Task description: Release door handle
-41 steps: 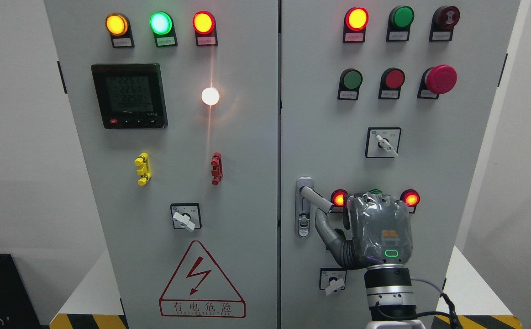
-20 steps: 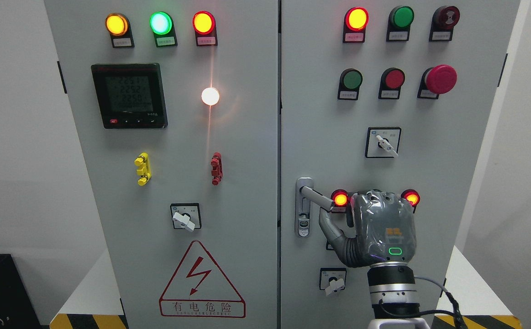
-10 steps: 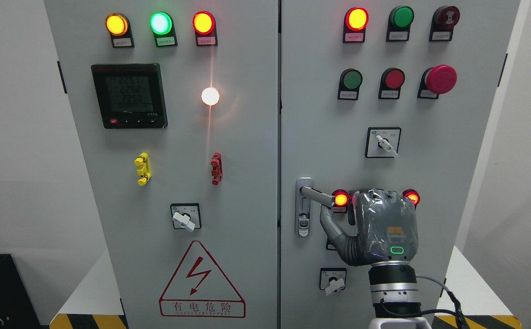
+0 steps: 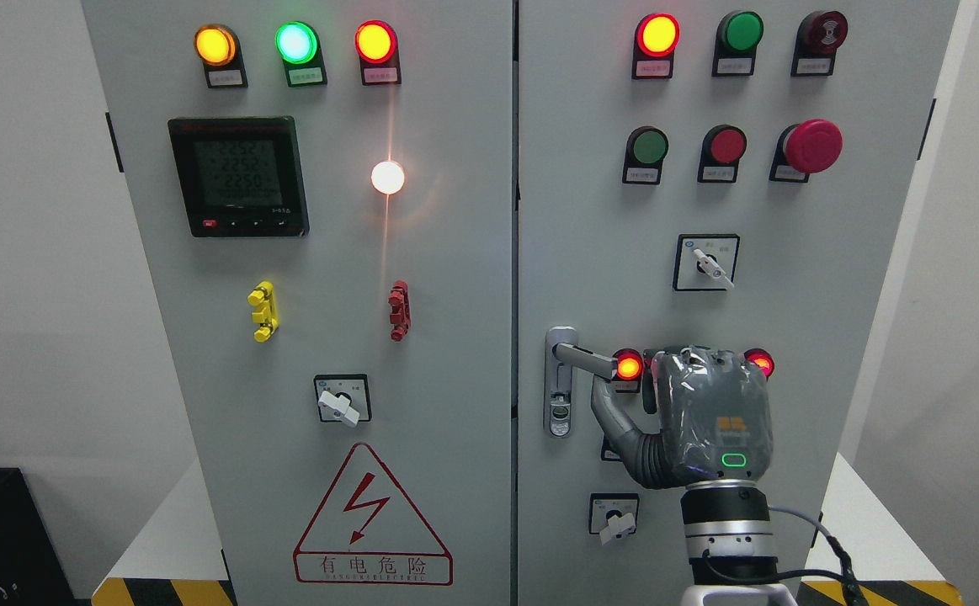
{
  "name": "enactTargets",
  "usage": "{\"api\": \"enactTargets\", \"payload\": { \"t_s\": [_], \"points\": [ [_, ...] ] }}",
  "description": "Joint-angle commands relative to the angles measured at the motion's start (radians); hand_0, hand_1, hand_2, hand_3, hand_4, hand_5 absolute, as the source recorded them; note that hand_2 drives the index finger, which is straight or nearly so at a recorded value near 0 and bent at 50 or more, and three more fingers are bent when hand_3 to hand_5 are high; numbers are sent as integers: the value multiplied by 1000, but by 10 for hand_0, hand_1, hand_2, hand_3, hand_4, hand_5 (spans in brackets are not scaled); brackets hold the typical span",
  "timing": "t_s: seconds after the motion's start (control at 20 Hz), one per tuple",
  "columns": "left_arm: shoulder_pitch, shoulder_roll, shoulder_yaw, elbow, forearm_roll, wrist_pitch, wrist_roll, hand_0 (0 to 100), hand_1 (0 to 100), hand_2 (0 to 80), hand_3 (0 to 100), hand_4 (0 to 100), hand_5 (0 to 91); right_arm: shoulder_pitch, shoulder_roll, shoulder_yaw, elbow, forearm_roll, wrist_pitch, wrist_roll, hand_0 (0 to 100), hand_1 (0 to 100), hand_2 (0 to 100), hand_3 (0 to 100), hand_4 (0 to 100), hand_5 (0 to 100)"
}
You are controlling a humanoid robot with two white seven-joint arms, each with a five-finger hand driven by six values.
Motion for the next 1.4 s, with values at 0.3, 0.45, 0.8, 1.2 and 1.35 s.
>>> {"api": "enactTargets", "payload": {
  "t_s": [0.3, 0.45, 0.8, 1.2, 1.35],
  "points": [
    [18, 0, 0, 0, 0, 0, -1, 120, 556, 0, 0, 0, 0, 43, -1, 2, -33, -4, -7, -6, 485, 274, 830, 1000, 931, 924],
    [18, 0, 0, 0, 0, 0, -1, 120, 556, 0, 0, 0, 0, 67, -1, 4, -49, -4, -10, -10, 488, 272, 798, 1000, 913, 902],
    [18, 0, 0, 0, 1, 0, -1, 120, 556, 0, 0, 0, 0, 184, -12, 4, -124, -4, -19, -5, 492, 265, 599, 872, 801, 787],
    [18, 0, 0, 0, 0, 0, -1, 120, 556, 0, 0, 0, 0, 322, -9, -123, -201, -95, -244, -34, 475, 247, 287, 378, 366, 346],
    [18, 0, 0, 0, 0, 0, -1, 120, 556, 0, 0, 0, 0, 345, -8, -211, -201, -135, -352, -89, 464, 247, 235, 263, 244, 226]
  ]
}}
